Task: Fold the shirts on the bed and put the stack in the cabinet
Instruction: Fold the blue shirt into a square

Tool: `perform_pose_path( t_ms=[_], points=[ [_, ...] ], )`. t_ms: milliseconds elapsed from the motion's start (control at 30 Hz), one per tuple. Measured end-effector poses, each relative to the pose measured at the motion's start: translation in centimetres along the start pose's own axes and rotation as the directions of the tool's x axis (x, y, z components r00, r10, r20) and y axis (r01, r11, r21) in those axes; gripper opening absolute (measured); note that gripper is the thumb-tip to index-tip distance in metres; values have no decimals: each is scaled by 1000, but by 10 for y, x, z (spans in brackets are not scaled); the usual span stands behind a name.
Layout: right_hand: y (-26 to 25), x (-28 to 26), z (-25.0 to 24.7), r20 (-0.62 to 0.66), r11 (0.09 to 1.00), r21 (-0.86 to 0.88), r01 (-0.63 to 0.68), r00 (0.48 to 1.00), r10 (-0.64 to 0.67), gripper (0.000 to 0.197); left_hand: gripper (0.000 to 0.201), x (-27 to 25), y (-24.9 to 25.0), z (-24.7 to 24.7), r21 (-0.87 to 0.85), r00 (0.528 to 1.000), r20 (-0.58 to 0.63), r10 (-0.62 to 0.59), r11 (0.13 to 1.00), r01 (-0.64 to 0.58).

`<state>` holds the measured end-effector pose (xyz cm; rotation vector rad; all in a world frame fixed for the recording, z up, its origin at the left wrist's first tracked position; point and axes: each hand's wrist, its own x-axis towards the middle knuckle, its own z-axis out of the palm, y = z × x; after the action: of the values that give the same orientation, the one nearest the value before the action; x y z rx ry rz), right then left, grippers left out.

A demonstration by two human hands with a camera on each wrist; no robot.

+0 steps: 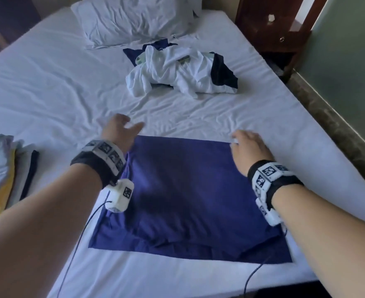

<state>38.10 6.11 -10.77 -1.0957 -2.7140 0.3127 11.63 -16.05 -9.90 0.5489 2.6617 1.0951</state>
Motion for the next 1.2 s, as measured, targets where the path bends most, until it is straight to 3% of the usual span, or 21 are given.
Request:
perform_pose_path(
  t_ms=[67,133,167,333,467,533,567,667,733,800,867,933,1000,1033,1100,1133,1200],
  points=[
    [-16,-7,19,193,998,-45,44,981,-35,53,63,-23,6,21,153,982,176,62,984,-90],
    [-19,-12,39,406,991,-131,-12,911,65,81,79,-41,-7,44,420,914,405,-2,889,-184],
    [-17,-12,47,464,987,-158,-34,880,105,87,84,-46,-15,51,504,893,448,-52,839,-204],
    [-7,-2,61,543,983,-180,-38,830,131,92,86,-35,-28,65,573,850,502,-160,797,-189],
    [-9,-1,55,573,989,-143,-47,810,121,89,80,-35,-27,66,540,862,483,-154,828,-154],
    [-8,0,38,571,997,-43,-64,817,78,77,67,-34,-28,59,475,871,479,-109,866,-153],
    [-6,1,24,526,994,37,-102,848,67,64,63,-34,-22,51,390,890,452,-68,912,-128],
    [7,-9,-16,252,958,163,-237,949,192,30,56,-41,-4,29,100,987,161,14,995,-30],
    [24,-24,-32,199,943,100,-317,935,293,21,43,-60,13,23,-73,998,48,30,997,-26],
    [39,-47,-36,287,897,73,-436,870,400,18,39,-86,26,28,-334,998,68,11,942,12],
    [50,-72,-31,390,864,56,-501,807,443,31,38,-111,34,49,-600,992,121,-22,795,91],
    [57,-90,-26,415,861,62,-505,798,438,40,24,-138,52,71,-776,978,209,-15,606,175],
    [59,-102,-21,434,845,120,-520,793,427,45,30,-161,70,90,-839,945,326,-2,460,291],
    [61,-107,-17,438,841,144,-522,795,419,47,41,-171,74,100,-833,926,378,0,437,340],
    [66,-115,-12,433,855,141,-499,808,400,48,56,-189,74,116,-774,892,452,-16,489,401],
    [69,-118,-8,429,865,140,-481,817,385,49,61,-195,70,123,-750,887,461,-28,522,406],
    [74,-121,-8,424,866,180,-467,831,360,44,65,-204,66,131,-760,891,452,-51,500,414]
  ],
)
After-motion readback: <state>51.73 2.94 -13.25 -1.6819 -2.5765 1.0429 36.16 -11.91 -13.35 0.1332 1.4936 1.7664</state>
